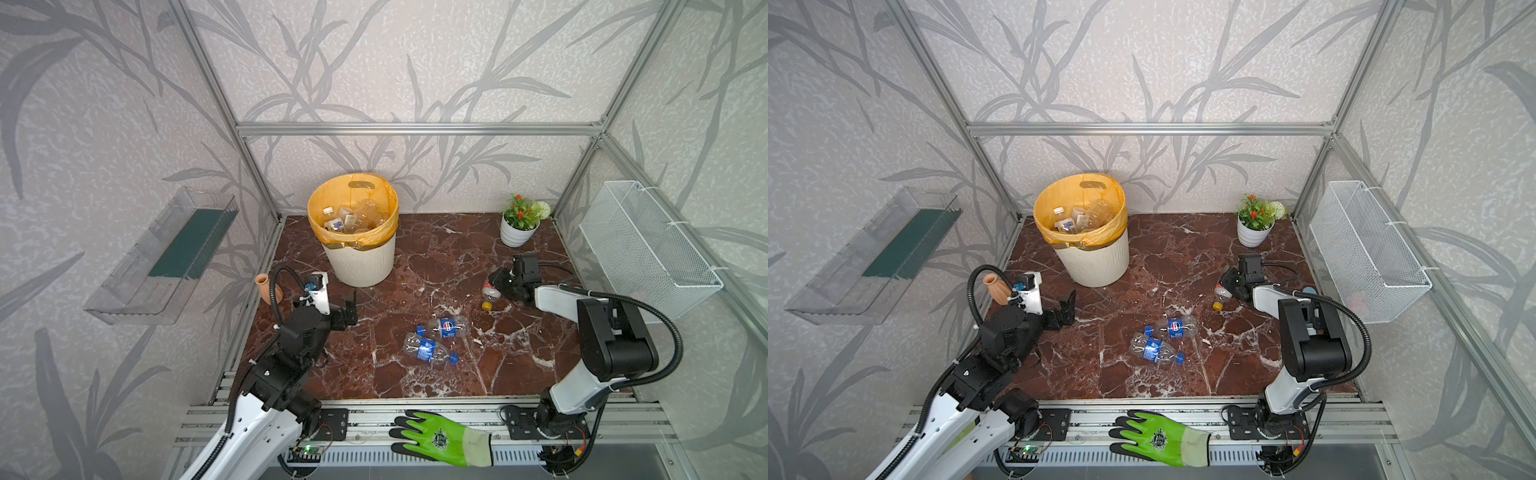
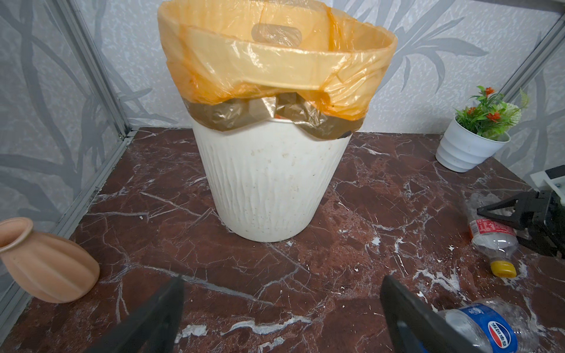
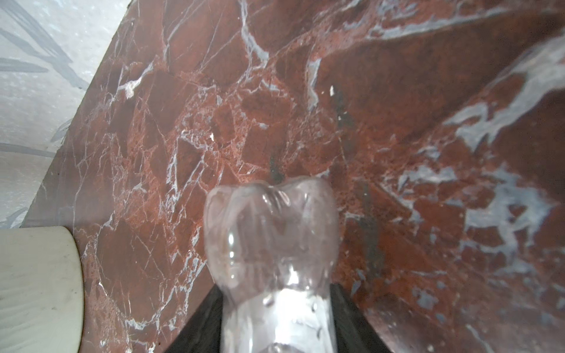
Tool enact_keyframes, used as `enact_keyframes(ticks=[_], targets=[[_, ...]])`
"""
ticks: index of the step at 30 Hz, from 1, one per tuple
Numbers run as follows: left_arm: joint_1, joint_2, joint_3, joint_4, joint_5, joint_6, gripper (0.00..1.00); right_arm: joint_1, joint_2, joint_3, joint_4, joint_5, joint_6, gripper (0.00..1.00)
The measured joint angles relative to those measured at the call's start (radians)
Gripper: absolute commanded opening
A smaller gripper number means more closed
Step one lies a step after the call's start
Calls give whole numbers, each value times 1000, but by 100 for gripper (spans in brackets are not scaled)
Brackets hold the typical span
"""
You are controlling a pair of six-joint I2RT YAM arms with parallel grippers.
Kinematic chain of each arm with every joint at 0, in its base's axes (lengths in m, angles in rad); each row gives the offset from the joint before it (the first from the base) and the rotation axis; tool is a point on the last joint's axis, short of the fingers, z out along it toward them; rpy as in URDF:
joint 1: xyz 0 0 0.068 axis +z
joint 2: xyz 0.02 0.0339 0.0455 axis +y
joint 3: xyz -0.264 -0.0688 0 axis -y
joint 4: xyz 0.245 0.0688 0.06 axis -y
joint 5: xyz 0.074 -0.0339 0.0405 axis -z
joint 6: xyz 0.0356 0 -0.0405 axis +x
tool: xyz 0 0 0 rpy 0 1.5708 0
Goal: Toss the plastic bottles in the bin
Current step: 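Grasp the red-label yellow-cap bottle with the right gripper while the left gripper draws back, then lift the red-label bottle with the right gripper and release it over the bin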
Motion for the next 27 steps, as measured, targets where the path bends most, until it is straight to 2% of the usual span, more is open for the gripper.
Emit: enact_keyframes(ticks=[7, 17, 23, 27], targets=[[0, -8, -32, -32, -92, -86, 99, 2, -37, -10, 64, -82, 10, 44], [0, -2, -61, -92, -215, -228, 99, 4, -266, 11, 180, -182, 87, 42], [2, 42, -78, -121, -243, -298, 99, 19, -404, 158, 228, -161, 132, 43], [6, 81, -85, -127, -243, -324, 99, 88, -419, 310, 285, -114, 137, 43]])
